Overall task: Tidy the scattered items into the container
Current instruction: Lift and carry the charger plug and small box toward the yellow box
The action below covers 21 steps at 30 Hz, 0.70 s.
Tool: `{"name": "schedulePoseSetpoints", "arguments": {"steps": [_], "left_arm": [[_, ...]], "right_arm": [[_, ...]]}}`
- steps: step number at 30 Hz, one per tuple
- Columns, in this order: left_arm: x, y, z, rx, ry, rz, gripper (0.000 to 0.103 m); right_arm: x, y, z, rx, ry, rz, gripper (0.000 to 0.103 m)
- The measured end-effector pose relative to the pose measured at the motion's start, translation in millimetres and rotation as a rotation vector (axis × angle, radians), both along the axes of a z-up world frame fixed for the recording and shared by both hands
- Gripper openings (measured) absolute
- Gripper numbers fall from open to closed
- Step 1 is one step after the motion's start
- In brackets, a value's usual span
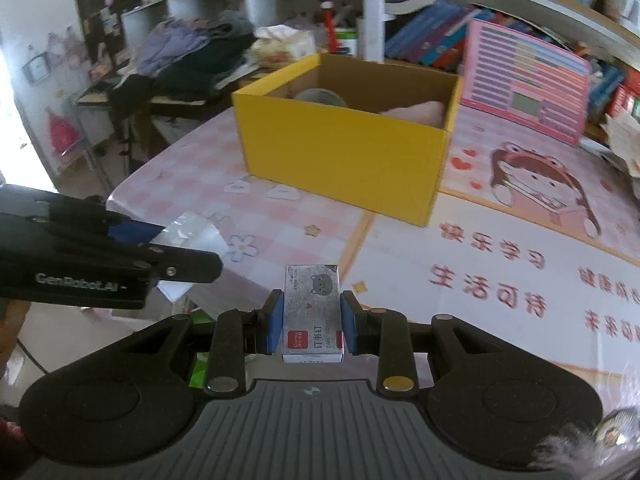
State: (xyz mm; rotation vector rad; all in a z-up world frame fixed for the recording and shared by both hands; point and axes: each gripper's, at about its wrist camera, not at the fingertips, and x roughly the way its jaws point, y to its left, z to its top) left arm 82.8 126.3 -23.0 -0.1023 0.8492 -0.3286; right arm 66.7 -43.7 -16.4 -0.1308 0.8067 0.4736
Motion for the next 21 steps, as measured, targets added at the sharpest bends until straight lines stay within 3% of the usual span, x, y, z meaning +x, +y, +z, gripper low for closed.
{"name": "schedulePoseSetpoints", "arguments": {"steps": [10, 21], "left_arm": [[24, 23, 9, -0.006, -0.036, 0.125, 0.041], [102, 11, 55, 0.018, -0.200, 0.149, 0.041]], "right_arm": [[34, 21, 7, 0.003, -0.075, 0.114, 0.028], [135, 2, 51, 0.077, -0.189, 0.080, 0.028]]}}
